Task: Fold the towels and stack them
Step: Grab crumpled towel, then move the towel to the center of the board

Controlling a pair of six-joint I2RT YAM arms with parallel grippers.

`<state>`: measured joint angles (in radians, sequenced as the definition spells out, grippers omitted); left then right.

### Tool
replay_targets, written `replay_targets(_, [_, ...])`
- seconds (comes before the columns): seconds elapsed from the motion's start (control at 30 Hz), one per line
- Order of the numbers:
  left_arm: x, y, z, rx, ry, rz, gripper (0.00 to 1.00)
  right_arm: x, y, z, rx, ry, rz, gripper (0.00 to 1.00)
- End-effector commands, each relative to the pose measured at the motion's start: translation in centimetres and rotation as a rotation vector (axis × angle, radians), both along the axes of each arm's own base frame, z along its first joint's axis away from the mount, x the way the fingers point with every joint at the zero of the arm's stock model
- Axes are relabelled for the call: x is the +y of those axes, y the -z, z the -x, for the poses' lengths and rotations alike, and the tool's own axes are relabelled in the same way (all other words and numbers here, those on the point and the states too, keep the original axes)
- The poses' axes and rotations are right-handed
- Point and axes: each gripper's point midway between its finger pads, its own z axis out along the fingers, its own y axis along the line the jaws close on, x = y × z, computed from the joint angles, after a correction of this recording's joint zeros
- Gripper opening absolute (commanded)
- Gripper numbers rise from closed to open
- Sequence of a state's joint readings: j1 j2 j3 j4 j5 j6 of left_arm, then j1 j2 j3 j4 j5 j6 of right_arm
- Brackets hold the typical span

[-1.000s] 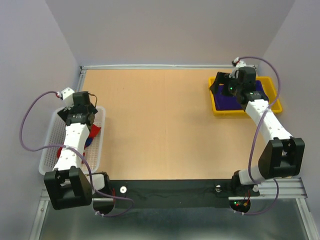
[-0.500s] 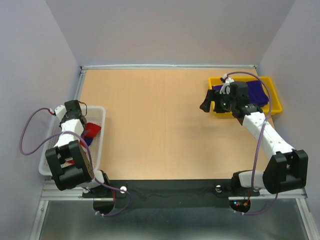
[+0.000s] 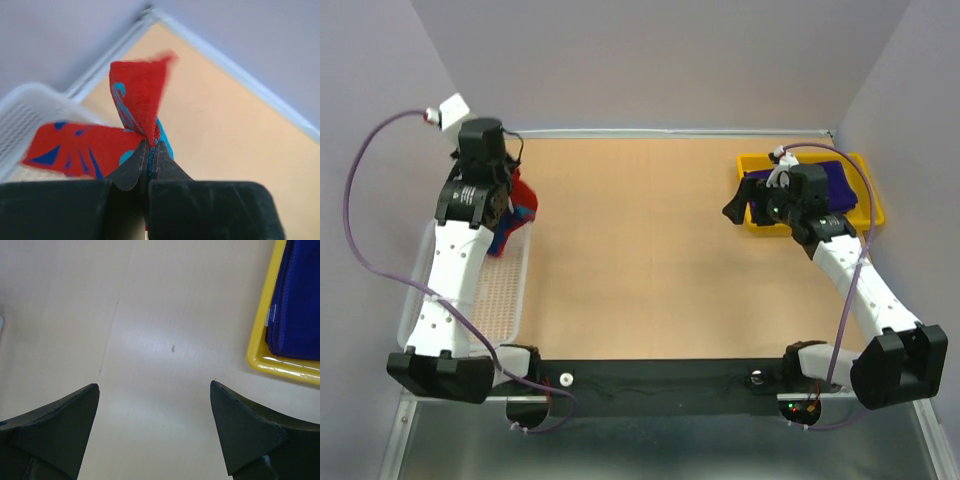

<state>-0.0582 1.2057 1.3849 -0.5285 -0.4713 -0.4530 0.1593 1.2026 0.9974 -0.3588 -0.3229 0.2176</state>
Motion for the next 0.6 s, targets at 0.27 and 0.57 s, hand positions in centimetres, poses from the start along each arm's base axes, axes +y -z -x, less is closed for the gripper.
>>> replay_targets(0.27, [-26.5,-14.7,1.9,-0.309,0.717,0.091,0.03,-0.1,-5.9,1.3,-0.179,0.005,-0.037,0.96])
replay_targets(0.57, [-33.1,6.3,11.5,-0.058,0.925,0.254,0.3,0.2,-4.4,3.3,-0.143,-0.043,-0.031,0.96])
